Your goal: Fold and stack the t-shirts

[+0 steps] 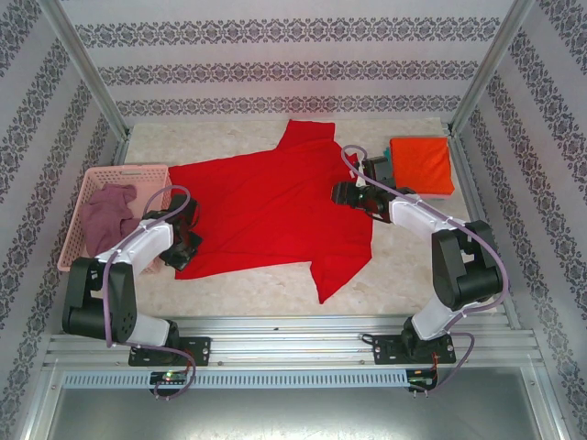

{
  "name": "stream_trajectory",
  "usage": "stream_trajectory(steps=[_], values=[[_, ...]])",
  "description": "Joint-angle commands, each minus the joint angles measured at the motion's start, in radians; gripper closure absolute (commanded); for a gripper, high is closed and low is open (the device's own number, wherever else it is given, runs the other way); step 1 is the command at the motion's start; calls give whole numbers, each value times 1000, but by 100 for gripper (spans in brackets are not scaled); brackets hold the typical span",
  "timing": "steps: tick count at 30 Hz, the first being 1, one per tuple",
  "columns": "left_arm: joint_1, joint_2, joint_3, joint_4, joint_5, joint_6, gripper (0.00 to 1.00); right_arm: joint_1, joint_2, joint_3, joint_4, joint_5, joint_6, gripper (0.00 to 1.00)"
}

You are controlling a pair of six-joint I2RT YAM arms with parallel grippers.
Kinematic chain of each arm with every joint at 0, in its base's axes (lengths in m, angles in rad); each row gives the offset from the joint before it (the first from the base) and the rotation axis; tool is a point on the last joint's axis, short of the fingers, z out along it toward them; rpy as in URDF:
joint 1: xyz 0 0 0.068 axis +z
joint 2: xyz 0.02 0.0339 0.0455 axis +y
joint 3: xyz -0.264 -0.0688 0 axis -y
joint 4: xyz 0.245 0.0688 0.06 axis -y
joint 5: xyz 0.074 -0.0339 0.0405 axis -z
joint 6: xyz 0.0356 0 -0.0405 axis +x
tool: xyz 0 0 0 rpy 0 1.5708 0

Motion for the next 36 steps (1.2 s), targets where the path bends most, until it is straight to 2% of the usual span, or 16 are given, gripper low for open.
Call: stream_trajectory(steps=[1, 6, 15, 16, 17, 19, 20, 22, 28, 32, 36], values=[[-8, -65, -35, -70, -2, 3, 100, -6, -42, -5, 10, -6, 4, 37], [-9, -173, -88, -143, 25, 17, 100, -9, -73, -23, -4, 3, -1, 37], [-17, -395, -154, -386, 98, 48, 100, -7, -80, -30, -4, 3, 1, 37], [-17, -418, -161, -400, 93, 48, 93, -7, -78, -32, 2, 1, 4, 37], [-16, -436, -168, -411, 83, 43, 75, -6, -76, -34, 7, -1, 7, 37], [-17, -447, -179, -415, 92, 28, 50, -2, -68, -32, 12, -6, 12, 37], [-17, -447, -181, -415, 104, 20, 43, -2, -63, -27, 13, -10, 12, 37], [-16, -446, -183, -417, 106, 4, 38, 0, -62, -28, 12, -12, 13, 37], [-16, -425, -210, -323, 90, -32, 43, 3, -62, -27, 10, -12, 9, 37], [-17, -382, -247, -239, 168, -83, 57, 3, -68, -30, 6, -6, 8, 37], [-19, -423, -232, -314, 161, -93, 60, 0, -70, -35, 1, -2, 4, 37]])
